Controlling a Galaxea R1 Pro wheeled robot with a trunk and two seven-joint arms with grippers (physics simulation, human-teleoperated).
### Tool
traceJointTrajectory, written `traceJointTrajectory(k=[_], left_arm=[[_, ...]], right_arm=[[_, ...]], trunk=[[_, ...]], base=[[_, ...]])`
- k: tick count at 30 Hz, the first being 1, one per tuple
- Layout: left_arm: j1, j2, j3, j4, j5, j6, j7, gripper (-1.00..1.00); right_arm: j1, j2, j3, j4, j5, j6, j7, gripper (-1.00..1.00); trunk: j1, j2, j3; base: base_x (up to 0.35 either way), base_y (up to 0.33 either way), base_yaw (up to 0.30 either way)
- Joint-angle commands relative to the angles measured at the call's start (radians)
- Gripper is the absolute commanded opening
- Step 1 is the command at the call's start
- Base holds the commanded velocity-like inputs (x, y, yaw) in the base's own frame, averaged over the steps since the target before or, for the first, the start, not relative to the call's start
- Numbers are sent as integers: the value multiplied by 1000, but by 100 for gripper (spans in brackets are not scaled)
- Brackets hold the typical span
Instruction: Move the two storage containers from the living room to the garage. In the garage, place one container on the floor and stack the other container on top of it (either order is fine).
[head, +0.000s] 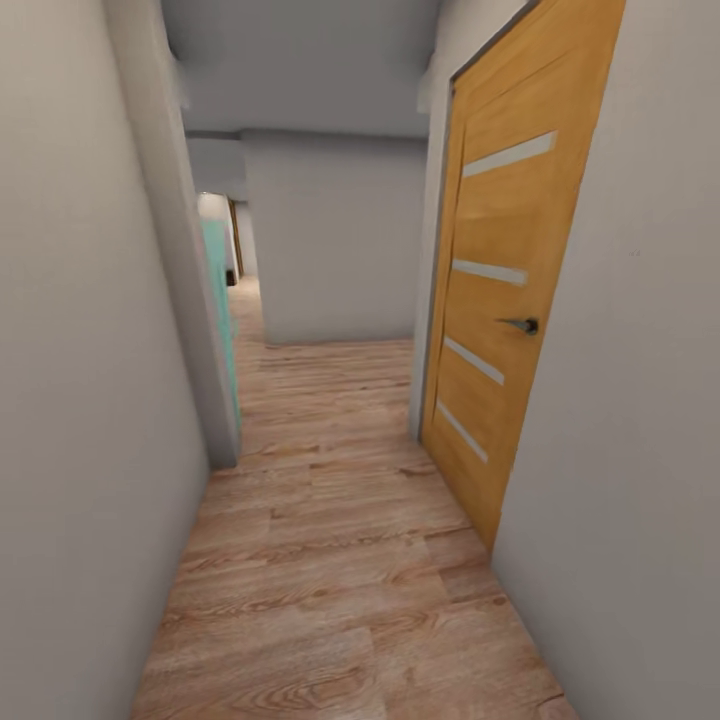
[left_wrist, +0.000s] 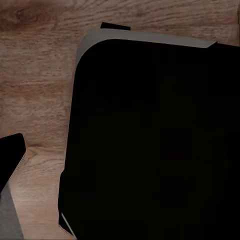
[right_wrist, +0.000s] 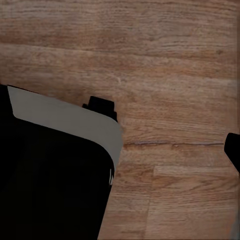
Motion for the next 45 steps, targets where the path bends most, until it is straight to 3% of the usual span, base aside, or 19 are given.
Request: traceJointTrajectory(k=[1,17,45], left_arm=[[0,0,1,-1,7,-2,0,100],[0,0,1,-1,9,0,1,100],[0,-5,2,1,11,1,8,100]], right_arm=[[-1,0,8,3,-10,-8,-1,100],[-1,-3,8,3,-14,-13,-4,100],[-1,-7,10,3,-7,-13,-3,100]], trunk=[[1,0,-1],[1,0,-1],[1,0,-1]], base=[[325,-1,33],[325,0,215],[326,-25,7]])
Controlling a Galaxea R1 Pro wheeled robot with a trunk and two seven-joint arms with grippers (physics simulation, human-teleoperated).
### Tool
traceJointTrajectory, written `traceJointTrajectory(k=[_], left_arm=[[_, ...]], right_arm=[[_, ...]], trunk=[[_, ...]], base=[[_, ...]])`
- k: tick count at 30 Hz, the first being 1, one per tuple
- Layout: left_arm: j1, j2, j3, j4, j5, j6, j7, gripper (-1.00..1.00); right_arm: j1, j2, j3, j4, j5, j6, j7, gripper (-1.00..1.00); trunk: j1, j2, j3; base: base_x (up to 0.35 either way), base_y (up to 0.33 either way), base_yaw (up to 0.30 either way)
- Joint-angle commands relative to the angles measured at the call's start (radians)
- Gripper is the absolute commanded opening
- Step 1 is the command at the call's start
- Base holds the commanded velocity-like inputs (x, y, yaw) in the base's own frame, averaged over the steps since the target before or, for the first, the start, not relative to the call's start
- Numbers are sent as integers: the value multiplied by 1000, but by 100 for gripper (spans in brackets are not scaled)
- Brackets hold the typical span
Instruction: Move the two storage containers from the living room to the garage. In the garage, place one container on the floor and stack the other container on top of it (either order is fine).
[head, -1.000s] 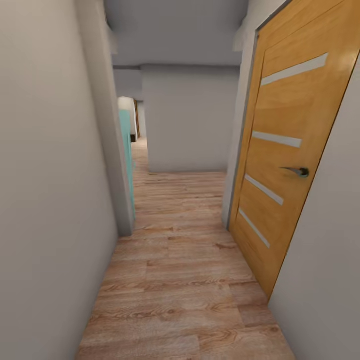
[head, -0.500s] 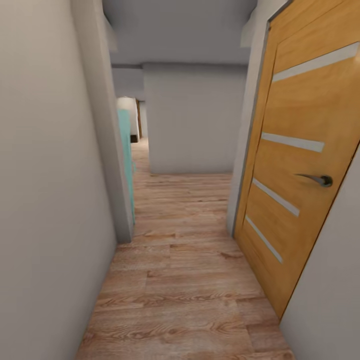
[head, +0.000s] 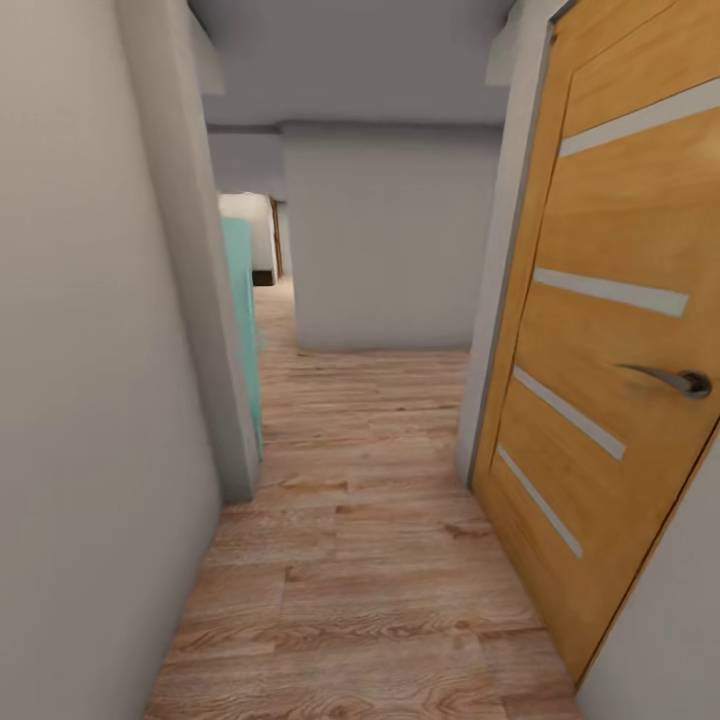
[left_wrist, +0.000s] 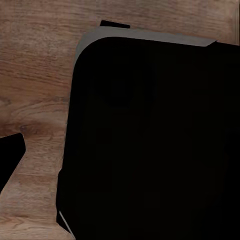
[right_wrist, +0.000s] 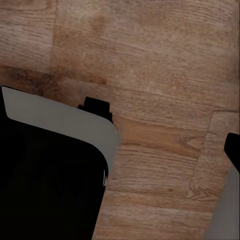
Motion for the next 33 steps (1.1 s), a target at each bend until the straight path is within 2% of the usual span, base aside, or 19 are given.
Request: traceJointTrajectory(k=[1,5,7,12,20,33], left_arm=[[0,1,1,-1,6,-2,1,100],[0,2,1,-1,9,-2,1,100],[0,2,0,-1,27,-2,0,100],[0,2,-1,0,47,-2,-1,100],[0,2,-1,1,52,-2,-1,100],[0,-1,-1,1,52,-2,-2,100]], right_arm=[[-1,1,9,3,-10,-6,0,100],[-1,4,8,3,-11,-6,0,100],[-1,6,7,3,-12,-5,0,100],[-1,3,7,3,-12,-6,-3,100],[-1,3,7,2,-12,-6,-6,100],[-1,-4,8,3,-11,-7,1,100]], trunk=[[1,0,-1],[1,0,-1],[1,0,-1],[1,0,-1],[1,0,-1],[1,0,-1]], base=[[326,-125,0],[326,-108,0],[326,-85,0],[326,-31,117],[326,-4,211],[326,0,17]])
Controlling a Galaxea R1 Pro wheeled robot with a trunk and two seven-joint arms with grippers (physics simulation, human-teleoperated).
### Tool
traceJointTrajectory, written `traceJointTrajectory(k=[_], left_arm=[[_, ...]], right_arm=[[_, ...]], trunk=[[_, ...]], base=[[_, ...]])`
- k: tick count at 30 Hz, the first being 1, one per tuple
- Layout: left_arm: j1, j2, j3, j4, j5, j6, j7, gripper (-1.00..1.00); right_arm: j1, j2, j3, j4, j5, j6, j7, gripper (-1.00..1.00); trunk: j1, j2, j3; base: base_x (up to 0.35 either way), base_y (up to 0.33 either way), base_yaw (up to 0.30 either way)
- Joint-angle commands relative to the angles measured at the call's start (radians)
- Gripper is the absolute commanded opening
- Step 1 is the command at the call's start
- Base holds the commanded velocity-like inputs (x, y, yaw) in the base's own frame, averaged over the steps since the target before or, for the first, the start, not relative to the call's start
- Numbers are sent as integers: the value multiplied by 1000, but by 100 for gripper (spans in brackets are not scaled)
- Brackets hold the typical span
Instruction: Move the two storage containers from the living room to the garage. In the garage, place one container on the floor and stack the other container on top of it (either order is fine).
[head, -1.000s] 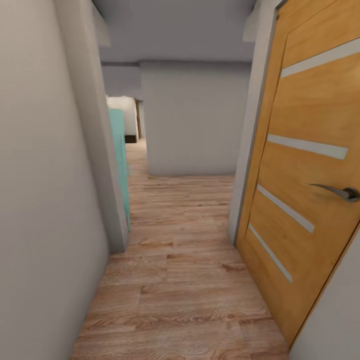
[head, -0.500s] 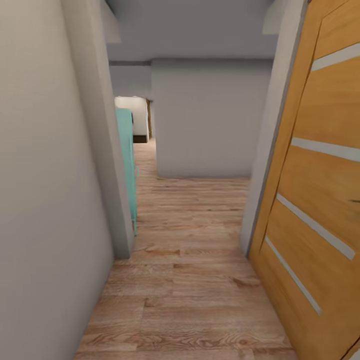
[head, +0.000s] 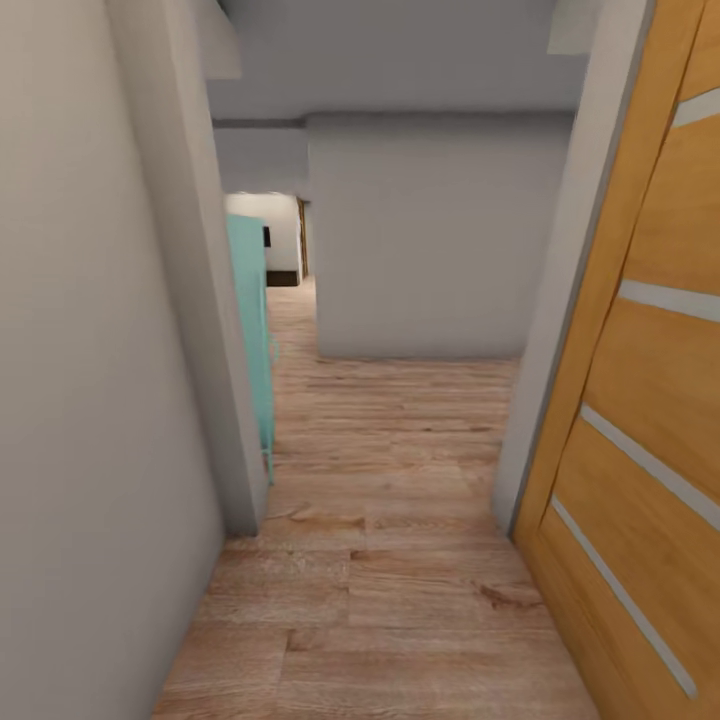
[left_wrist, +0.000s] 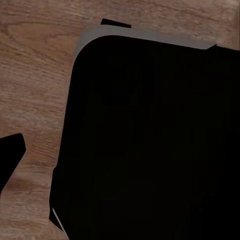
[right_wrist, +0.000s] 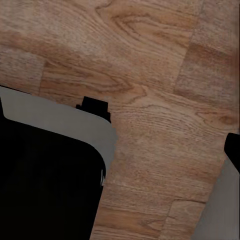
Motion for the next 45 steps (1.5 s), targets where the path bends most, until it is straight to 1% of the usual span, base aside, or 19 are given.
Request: traceJointTrajectory(k=[1,14,24,34,41,45], left_arm=[[0,0,1,-1,5,-2,0,100],[0,0,1,-1,5,-2,3,100],[0,0,1,-1,5,-1,3,100],[0,3,1,-1,5,-2,1,100],[0,4,1,-1,5,-2,-2,100],[0,4,1,-1,5,-3,-4,100]], right_arm=[[-1,0,9,3,-10,-6,0,100],[-1,0,9,3,-10,-6,1,100],[-1,5,9,3,-10,-5,1,100],[-1,8,7,4,-14,-5,-4,100],[-1,4,7,3,-16,-5,-11,100],[-1,7,7,4,-16,-4,-12,100]], trunk=[[1,0,-1],[1,0,-1],[1,0,-1],[1,0,-1],[1,0,-1],[1,0,-1]], base=[[326,0,0],[326,0,0],[326,-10,0],[326,-120,0],[326,-136,0],[326,-137,0]])
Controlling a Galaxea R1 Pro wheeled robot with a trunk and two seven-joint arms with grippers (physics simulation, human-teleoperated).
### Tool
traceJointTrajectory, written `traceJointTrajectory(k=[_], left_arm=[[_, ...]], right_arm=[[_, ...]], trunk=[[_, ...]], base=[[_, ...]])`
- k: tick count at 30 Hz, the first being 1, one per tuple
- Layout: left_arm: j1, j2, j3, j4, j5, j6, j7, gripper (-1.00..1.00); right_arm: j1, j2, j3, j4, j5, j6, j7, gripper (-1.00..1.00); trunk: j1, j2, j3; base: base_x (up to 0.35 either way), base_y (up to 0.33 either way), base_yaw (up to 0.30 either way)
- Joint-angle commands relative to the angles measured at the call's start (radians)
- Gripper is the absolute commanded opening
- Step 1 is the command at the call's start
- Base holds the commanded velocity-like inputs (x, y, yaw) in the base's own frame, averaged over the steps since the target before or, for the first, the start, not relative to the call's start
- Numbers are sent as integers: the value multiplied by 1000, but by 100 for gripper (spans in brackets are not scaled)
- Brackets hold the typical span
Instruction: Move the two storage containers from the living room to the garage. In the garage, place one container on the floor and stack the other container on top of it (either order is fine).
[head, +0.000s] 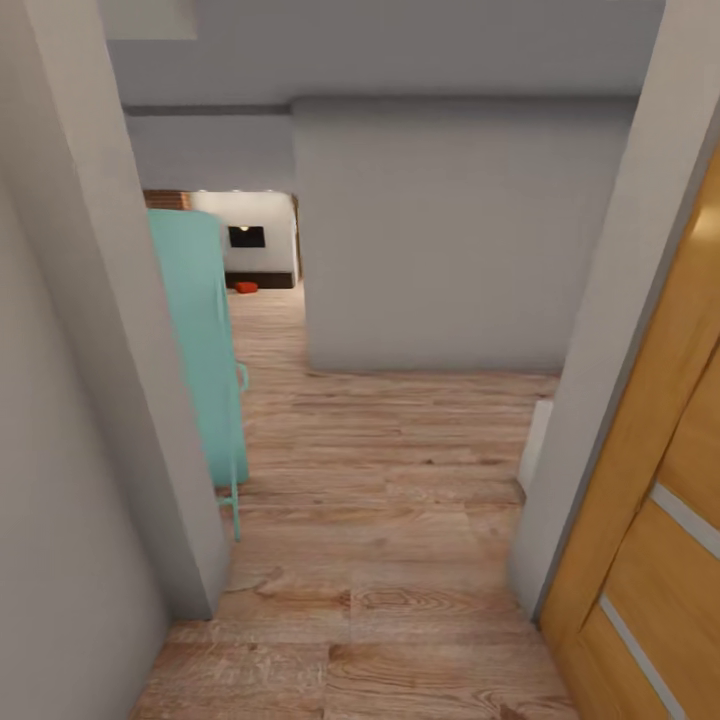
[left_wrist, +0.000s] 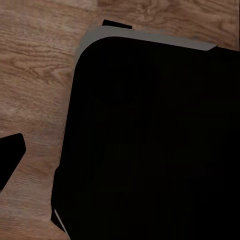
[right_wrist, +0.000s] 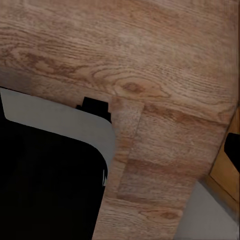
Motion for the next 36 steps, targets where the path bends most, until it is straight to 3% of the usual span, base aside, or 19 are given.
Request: traceJointTrajectory(k=[1,36], left_arm=[[0,0,1,-1,5,-2,0,100],[0,-3,1,-1,5,-10,2,100]], right_arm=[[-1,3,8,3,-10,-5,0,100],[-1,-5,11,3,-6,-3,0,100]], trunk=[[1,0,-1],[1,0,-1]], base=[[326,-137,0],[326,-27,0]])
